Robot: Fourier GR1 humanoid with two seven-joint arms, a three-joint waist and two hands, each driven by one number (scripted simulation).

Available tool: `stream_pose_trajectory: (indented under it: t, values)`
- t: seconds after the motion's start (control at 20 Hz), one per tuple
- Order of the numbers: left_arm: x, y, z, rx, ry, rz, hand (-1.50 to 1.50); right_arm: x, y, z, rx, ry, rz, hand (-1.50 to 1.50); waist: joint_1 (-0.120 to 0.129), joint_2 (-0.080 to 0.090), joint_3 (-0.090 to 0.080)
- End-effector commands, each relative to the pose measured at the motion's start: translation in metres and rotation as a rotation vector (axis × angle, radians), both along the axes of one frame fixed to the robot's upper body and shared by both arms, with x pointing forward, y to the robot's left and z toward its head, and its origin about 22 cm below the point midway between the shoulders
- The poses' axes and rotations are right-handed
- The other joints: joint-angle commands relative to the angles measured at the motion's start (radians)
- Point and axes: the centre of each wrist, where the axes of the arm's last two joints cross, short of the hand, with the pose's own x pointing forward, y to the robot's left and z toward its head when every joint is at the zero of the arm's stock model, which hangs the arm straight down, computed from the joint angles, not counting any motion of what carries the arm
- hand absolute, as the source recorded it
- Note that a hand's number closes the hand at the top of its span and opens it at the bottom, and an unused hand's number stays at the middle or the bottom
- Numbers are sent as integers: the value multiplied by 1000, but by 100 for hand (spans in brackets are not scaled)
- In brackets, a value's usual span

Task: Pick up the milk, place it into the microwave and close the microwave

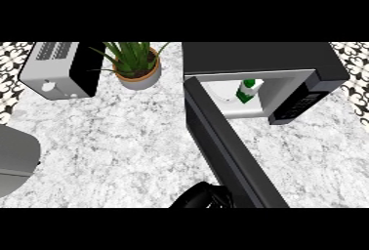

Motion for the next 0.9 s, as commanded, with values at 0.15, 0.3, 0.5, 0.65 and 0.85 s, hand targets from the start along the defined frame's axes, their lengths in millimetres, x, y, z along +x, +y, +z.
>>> stream_pose_trajectory:
  t: [0.15,0.3,0.5,0.65,0.85]
  values:
    - [-10,-24,6,-68,-33,-8,-150,18,2,20,65,-135,179,-150,-48,4,-4]
    - [-3,-30,18,-106,-44,39,-150,25,7,25,68,-133,196,-150,-72,7,-5]
    - [11,-38,33,-104,-89,62,150,39,13,36,58,-149,225,-150,-100,9,-4]
    - [30,-39,42,-96,-83,101,150,57,28,43,62,-176,271,-150,-125,17,-5]
    - [47,-45,59,-125,-135,143,150,61,23,55,54,-153,321,-150,-167,21,-5]
